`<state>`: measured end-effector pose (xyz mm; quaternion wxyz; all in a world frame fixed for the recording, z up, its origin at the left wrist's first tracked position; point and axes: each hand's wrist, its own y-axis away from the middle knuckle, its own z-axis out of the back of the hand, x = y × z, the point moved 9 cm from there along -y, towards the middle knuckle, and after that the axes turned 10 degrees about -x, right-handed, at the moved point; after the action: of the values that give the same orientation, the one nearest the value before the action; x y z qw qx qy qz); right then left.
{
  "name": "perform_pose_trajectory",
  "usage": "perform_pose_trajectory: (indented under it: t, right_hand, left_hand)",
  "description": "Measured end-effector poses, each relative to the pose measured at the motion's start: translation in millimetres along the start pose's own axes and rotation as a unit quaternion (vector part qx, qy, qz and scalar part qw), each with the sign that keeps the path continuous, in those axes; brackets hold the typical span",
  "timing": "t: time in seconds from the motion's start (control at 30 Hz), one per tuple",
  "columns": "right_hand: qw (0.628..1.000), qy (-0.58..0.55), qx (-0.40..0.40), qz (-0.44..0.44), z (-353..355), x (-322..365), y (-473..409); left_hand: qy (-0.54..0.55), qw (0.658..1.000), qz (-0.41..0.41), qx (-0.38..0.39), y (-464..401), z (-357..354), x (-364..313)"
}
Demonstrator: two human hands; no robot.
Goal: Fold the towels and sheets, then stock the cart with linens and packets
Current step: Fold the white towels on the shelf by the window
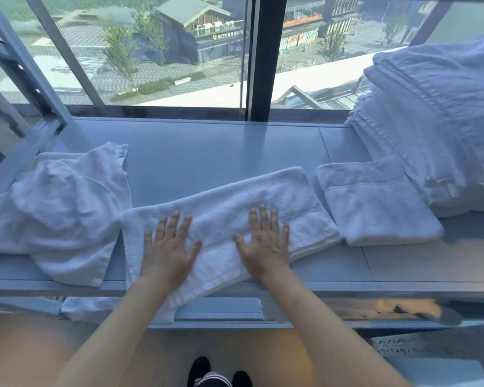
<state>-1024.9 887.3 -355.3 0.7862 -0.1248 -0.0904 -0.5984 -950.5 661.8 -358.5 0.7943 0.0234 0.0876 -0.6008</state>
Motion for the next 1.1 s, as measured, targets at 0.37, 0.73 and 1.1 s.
perform_pose_trajectory:
  t: [0.37,0.73,1.1]
  right_hand:
    - [0.930,0.012,0.058,0.364,13,-4,-24]
    - [0.974,0.006,0.064,0.217,18,-18,-34]
    - [0.965,-0.024,0.063,0.254,17,-27,38]
  left_hand:
    - [0.108,0.977,-0.174,-0.064,-3,51,-72]
    - [0.078,0.993,-0.086,0.015,1,-6,-70]
    - [0.097,0.972,-0.194,-0.085,56,10,-75]
